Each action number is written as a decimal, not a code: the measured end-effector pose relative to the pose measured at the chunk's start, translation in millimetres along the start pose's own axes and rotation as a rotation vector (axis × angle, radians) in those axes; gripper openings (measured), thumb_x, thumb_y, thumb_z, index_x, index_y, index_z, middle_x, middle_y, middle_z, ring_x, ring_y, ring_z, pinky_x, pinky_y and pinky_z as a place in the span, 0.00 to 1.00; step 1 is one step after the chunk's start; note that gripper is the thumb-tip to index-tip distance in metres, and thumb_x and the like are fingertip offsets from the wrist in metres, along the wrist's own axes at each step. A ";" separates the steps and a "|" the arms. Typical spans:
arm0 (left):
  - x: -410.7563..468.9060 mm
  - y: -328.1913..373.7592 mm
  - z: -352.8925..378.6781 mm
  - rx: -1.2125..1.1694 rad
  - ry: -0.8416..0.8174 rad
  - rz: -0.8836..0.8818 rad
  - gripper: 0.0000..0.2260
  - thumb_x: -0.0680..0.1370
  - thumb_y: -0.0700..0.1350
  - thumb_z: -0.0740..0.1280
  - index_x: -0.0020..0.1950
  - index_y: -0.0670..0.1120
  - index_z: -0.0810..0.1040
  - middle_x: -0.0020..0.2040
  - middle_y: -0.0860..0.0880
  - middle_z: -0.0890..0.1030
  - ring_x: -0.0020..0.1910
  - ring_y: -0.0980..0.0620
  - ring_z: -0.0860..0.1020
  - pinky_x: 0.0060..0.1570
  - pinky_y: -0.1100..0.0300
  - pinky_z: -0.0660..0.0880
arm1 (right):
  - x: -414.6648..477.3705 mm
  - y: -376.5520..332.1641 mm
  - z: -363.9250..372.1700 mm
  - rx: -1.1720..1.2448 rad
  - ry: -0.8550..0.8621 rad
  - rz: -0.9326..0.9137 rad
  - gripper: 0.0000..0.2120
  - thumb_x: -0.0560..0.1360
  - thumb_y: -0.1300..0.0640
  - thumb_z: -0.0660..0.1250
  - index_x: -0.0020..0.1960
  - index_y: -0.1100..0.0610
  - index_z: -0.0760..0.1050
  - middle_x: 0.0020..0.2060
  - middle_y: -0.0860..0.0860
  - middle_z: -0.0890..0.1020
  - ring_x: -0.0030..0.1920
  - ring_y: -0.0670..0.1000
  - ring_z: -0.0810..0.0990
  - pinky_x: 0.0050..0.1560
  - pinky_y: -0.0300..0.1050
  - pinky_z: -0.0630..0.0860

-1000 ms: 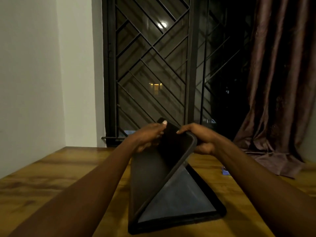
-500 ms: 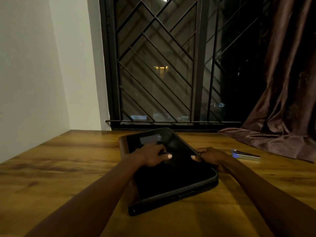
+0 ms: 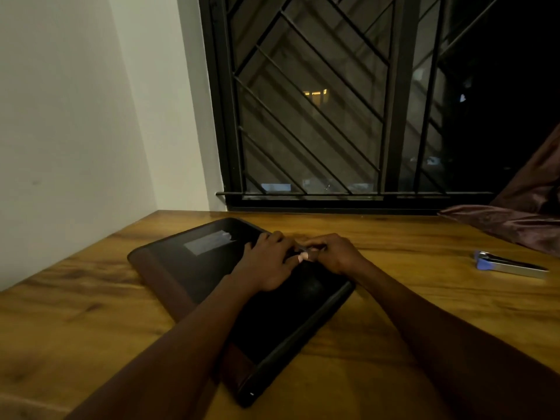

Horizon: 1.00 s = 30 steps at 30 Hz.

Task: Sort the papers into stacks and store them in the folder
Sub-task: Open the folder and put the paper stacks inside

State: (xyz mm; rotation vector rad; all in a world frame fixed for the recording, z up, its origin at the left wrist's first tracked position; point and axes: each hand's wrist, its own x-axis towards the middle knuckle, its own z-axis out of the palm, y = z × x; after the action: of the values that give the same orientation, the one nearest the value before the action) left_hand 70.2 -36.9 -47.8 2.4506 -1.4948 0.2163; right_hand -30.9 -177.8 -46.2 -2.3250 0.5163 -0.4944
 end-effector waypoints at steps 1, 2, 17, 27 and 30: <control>0.6 -2.1 0.0 -0.014 0.009 -0.007 0.18 0.82 0.59 0.55 0.68 0.53 0.70 0.65 0.49 0.69 0.69 0.46 0.64 0.66 0.39 0.61 | 0.6 -1.3 1.2 -0.005 0.016 -0.024 0.14 0.74 0.53 0.71 0.60 0.52 0.80 0.56 0.49 0.82 0.56 0.46 0.78 0.50 0.35 0.68; 0.6 -3.5 0.6 -0.023 0.018 -0.009 0.18 0.82 0.58 0.56 0.68 0.53 0.70 0.65 0.49 0.69 0.69 0.46 0.64 0.66 0.38 0.61 | 0.1 -1.5 2.9 -0.009 0.033 -0.044 0.14 0.74 0.54 0.70 0.59 0.53 0.80 0.54 0.50 0.82 0.56 0.47 0.79 0.51 0.36 0.68; -3.0 -1.0 -0.3 -0.056 0.039 -0.017 0.17 0.81 0.56 0.58 0.67 0.52 0.73 0.65 0.47 0.72 0.67 0.45 0.67 0.64 0.39 0.67 | -158.1 -45.7 21.4 0.032 0.137 -0.283 0.06 0.70 0.58 0.71 0.37 0.51 0.75 0.30 0.45 0.76 0.34 0.45 0.77 0.32 0.31 0.68; 8.9 18.9 4.9 0.075 -0.021 -0.118 0.21 0.82 0.58 0.55 0.70 0.49 0.66 0.70 0.45 0.67 0.70 0.38 0.63 0.64 0.34 0.66 | -190.5 -81.2 36.1 -0.073 -0.054 -0.111 0.08 0.66 0.46 0.75 0.31 0.44 0.77 0.31 0.40 0.78 0.39 0.40 0.79 0.41 0.29 0.73; 8.8 22.0 8.3 0.063 0.029 -0.143 0.21 0.81 0.59 0.55 0.69 0.49 0.67 0.70 0.45 0.67 0.71 0.40 0.62 0.65 0.34 0.65 | -188.9 -81.5 39.0 -0.068 -0.003 -0.094 0.07 0.67 0.49 0.74 0.32 0.44 0.78 0.30 0.39 0.77 0.38 0.40 0.79 0.40 0.26 0.73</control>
State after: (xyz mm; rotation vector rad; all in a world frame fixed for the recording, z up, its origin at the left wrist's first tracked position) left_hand 54.6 -56.4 -50.2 2.5796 -1.3138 0.2732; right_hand -154.1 -8.7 -54.5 -2.4235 0.4297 -0.5245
